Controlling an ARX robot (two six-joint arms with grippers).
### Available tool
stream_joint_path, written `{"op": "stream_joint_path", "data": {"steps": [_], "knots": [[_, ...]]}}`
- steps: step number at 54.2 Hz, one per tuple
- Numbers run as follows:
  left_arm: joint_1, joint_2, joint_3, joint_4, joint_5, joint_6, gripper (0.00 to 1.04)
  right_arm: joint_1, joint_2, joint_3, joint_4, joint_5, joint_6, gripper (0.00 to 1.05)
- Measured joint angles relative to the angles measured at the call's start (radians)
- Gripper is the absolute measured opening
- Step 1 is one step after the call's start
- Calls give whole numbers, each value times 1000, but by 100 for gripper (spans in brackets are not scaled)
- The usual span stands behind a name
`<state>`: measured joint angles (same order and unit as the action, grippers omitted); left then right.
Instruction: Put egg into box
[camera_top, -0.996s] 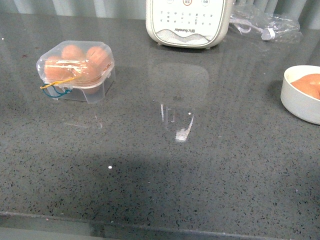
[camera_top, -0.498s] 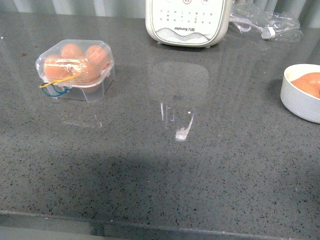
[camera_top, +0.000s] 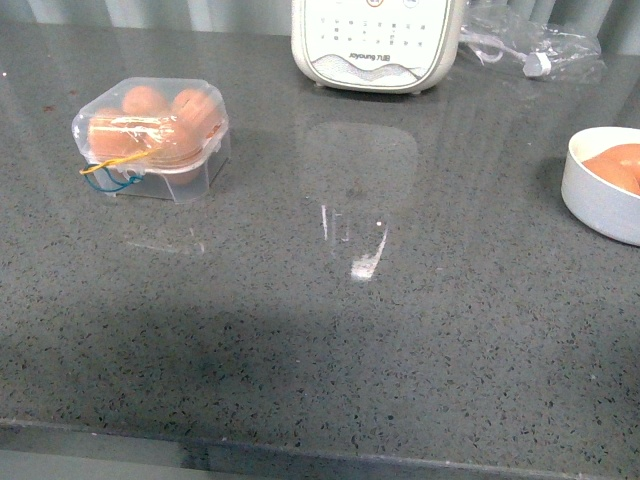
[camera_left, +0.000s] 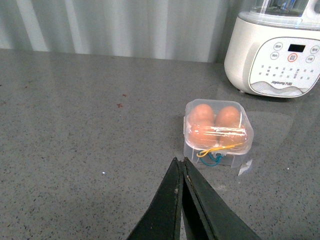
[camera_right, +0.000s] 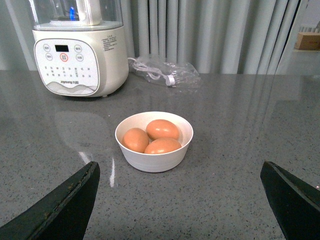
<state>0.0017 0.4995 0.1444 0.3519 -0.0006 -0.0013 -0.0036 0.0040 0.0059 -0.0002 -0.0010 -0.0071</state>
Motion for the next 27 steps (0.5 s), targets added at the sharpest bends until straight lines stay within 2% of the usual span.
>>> {"op": "stream_joint_path", "data": {"steps": [27], "knots": [[0, -193, -98, -93, 0, 0, 4, 0, 0, 0, 0, 0, 0, 97]]}}
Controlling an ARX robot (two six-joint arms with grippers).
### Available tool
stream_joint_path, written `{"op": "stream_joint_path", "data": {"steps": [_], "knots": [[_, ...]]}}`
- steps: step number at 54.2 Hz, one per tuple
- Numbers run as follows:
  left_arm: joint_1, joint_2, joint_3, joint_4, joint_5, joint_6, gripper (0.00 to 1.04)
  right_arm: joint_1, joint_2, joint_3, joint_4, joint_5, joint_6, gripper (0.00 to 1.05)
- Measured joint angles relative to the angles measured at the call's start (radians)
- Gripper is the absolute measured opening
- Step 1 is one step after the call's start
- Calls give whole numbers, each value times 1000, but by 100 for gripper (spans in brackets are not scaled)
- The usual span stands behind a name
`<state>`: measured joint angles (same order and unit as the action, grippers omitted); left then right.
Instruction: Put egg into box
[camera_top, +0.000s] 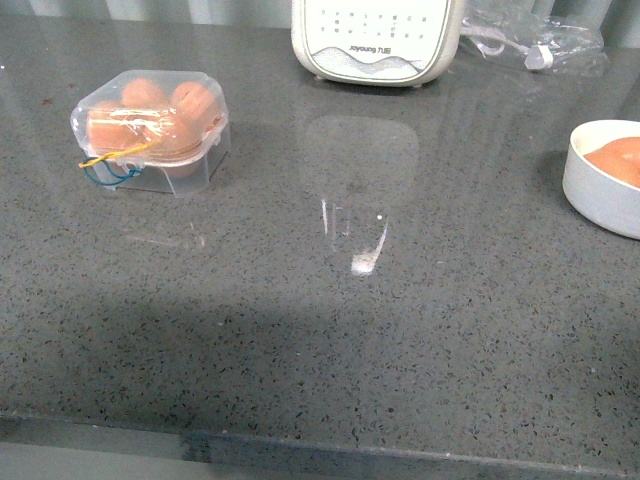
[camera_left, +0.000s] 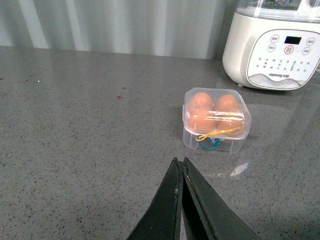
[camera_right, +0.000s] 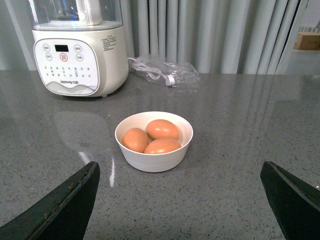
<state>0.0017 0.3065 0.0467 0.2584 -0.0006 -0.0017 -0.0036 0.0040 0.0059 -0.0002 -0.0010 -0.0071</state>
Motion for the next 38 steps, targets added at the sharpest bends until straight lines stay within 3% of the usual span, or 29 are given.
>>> {"op": "stream_joint_path", "data": {"steps": [29, 34, 38], "knots": [[0, -127, -19, -76, 0, 0, 4, 0, 0, 0, 0, 0, 0, 97], [0, -255, -19, -238, 0, 0, 4, 0, 0, 0, 0, 0, 0, 97], [0, -302, -19, -253, 0, 0, 4, 0, 0, 0, 0, 0, 0, 97]]}}
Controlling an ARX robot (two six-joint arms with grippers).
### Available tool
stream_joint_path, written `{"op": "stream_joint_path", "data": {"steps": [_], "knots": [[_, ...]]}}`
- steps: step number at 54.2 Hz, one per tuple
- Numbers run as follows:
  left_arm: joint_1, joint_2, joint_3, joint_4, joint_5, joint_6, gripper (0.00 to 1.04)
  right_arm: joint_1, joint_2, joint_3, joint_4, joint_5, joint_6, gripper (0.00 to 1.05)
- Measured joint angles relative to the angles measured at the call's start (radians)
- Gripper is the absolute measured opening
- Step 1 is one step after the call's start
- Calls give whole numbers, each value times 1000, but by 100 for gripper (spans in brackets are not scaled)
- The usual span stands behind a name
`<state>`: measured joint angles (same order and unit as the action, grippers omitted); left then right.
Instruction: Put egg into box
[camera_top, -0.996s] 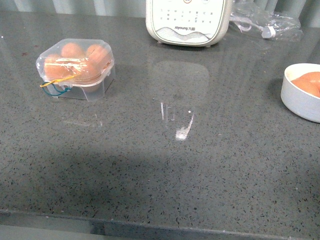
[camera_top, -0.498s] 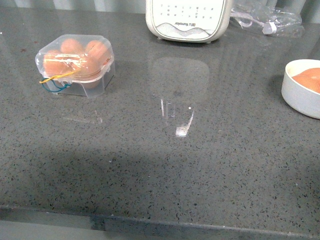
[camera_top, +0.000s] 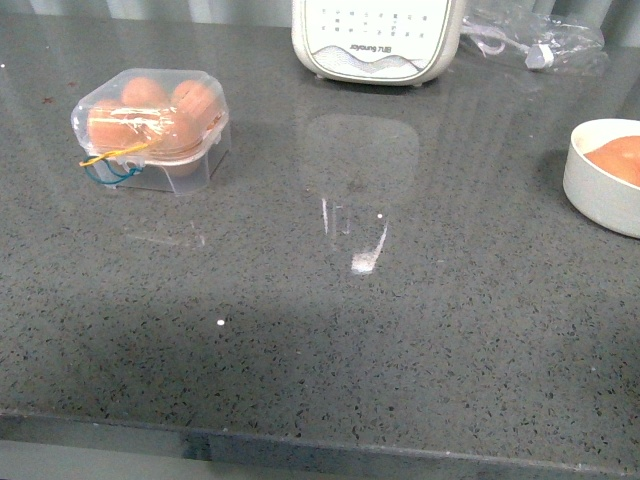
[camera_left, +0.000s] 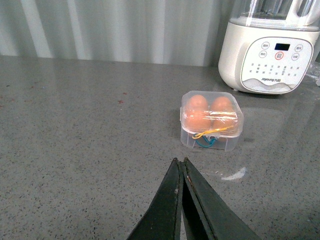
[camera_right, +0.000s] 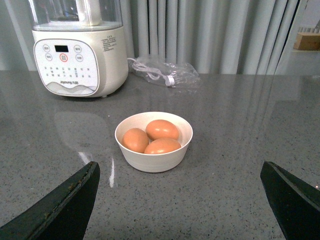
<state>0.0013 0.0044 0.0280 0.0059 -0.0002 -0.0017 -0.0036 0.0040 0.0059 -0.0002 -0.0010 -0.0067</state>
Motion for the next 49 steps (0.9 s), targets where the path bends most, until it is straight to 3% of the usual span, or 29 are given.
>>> {"op": "stream_joint_path", "data": {"steps": [12, 25, 38, 49], "knots": [[0, -1, 0, -5, 0, -1, 5, 0, 0, 0, 0, 0, 0, 97], [0, -1, 0, -5, 0, 0, 45, 0, 0, 0, 0, 0, 0, 97], [0, -1, 0, -5, 0, 0, 98, 0, 0, 0, 0, 0, 0, 97], [0, -1, 0, -5, 0, 0, 98, 0, 0, 0, 0, 0, 0, 97]]}}
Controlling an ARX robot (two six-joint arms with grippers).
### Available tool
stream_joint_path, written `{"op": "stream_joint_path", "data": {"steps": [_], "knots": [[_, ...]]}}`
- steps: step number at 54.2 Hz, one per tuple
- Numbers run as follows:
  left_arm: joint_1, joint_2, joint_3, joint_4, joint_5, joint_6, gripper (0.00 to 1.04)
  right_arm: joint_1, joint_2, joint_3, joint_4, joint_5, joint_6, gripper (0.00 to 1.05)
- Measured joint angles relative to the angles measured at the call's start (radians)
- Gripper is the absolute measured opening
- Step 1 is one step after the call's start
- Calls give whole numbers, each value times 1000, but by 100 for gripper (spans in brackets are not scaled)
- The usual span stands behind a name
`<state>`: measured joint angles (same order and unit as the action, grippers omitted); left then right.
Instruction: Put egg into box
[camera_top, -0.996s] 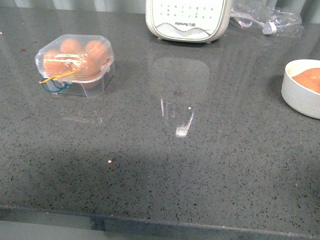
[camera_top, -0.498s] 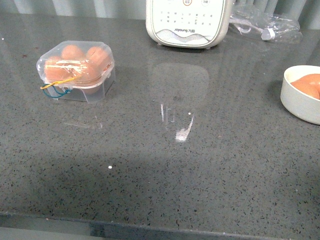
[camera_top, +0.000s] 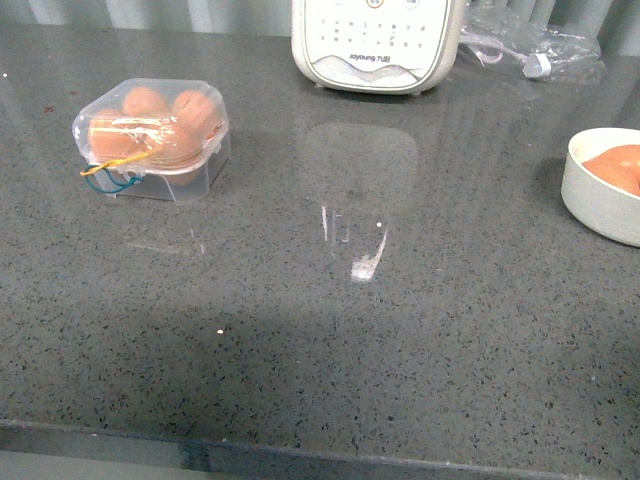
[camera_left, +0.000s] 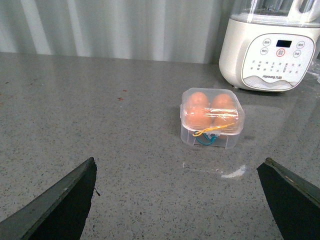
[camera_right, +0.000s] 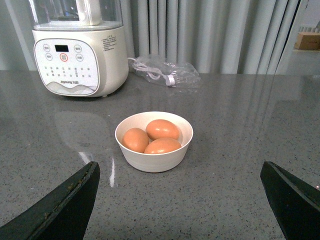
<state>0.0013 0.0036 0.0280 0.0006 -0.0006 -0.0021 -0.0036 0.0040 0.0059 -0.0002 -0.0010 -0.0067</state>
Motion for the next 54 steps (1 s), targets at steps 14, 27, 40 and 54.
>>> {"op": "stream_joint_path", "data": {"steps": [14, 27, 40, 54], "knots": [[0, 0, 0, 0, 0, 0, 98, 0, 0, 0, 0, 0, 0, 97], [0, 0, 0, 0, 0, 0, 98, 0, 0, 0, 0, 0, 0, 97], [0, 0, 0, 0, 0, 0, 98, 0, 0, 0, 0, 0, 0, 97], [0, 0, 0, 0, 0, 0, 98, 0, 0, 0, 0, 0, 0, 97]]}}
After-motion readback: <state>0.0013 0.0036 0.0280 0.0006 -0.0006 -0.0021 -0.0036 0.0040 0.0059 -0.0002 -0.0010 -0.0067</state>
